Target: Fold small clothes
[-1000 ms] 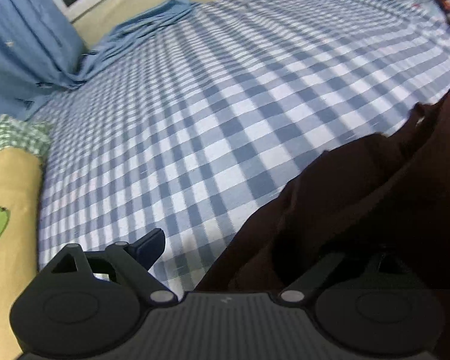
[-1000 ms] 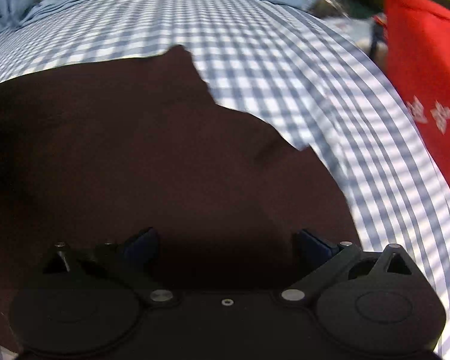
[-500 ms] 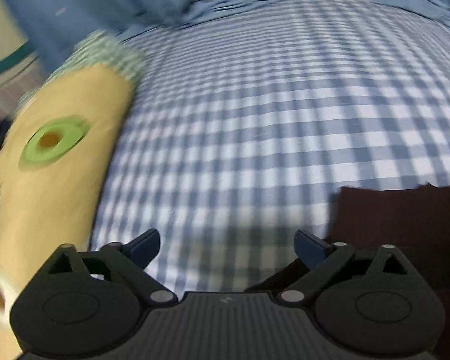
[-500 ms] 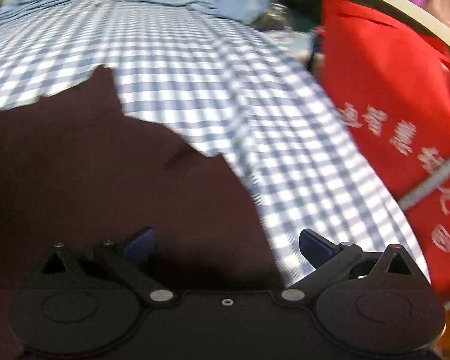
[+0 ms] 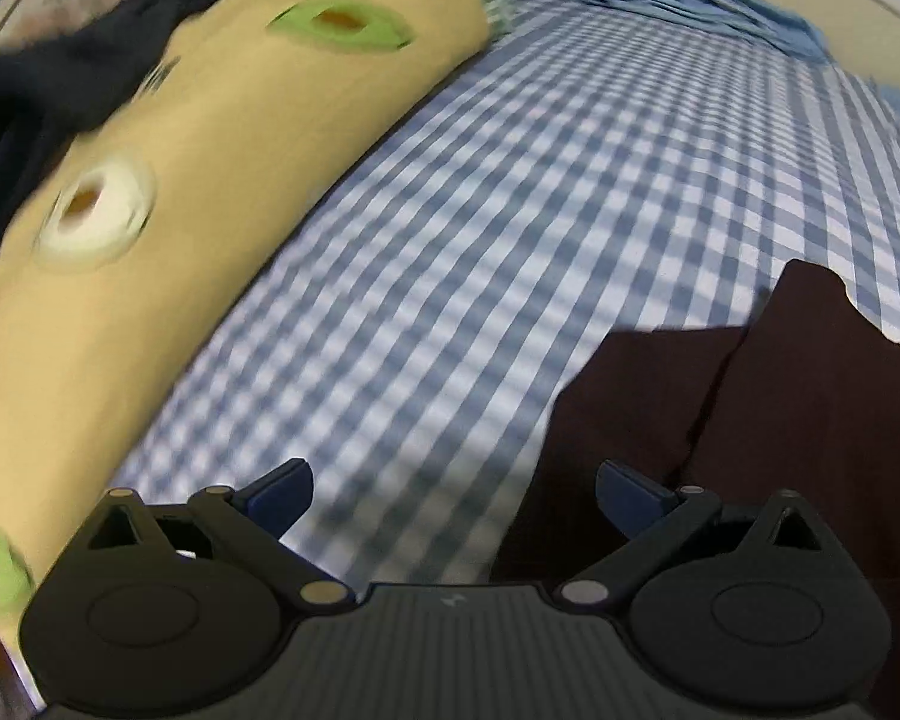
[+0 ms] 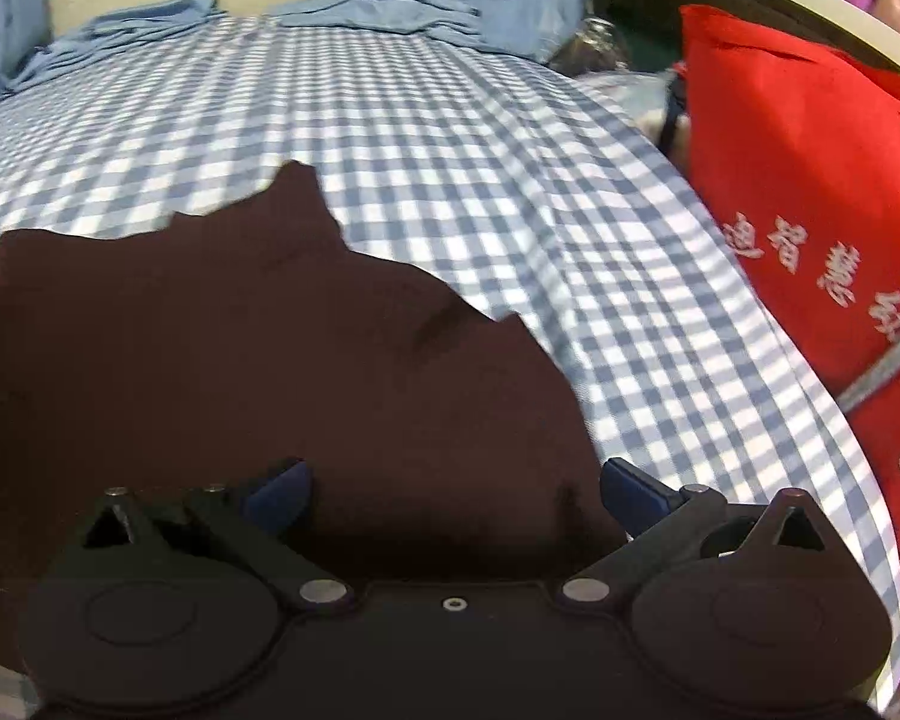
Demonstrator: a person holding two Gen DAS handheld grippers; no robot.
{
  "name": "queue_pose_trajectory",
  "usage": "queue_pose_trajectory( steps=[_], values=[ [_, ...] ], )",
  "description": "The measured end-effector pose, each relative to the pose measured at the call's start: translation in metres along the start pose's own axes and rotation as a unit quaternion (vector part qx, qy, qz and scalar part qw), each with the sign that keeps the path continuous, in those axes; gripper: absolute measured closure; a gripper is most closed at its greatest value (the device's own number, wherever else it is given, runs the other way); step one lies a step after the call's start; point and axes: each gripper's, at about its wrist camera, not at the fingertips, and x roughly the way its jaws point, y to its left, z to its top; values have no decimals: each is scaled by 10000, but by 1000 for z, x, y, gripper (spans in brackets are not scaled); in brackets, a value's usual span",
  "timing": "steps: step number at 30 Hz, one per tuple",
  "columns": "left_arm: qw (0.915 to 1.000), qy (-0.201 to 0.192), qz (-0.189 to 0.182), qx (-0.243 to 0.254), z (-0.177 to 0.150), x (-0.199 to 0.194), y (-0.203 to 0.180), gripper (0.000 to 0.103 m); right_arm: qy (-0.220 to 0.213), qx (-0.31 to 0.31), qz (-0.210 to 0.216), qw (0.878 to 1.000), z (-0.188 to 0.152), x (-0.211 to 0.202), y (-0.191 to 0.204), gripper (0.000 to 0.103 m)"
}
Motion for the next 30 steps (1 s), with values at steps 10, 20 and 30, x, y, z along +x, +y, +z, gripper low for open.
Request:
queue_pose_trajectory(
  steps=[10,20,30],
  values=[
    [9952,251,-11,-947,-74,-23,58,1,-300,-981,1082,9888,15,-26,63,1],
    [9897,341,45,-1389,-106,-44,77,1,-196,-1471,2116,9660,-2,-46,123,1],
    [9903,323,82,-1350,-116,-57,70,1,341,-1437,2495,9571,-15,-43,145,1]
  ],
)
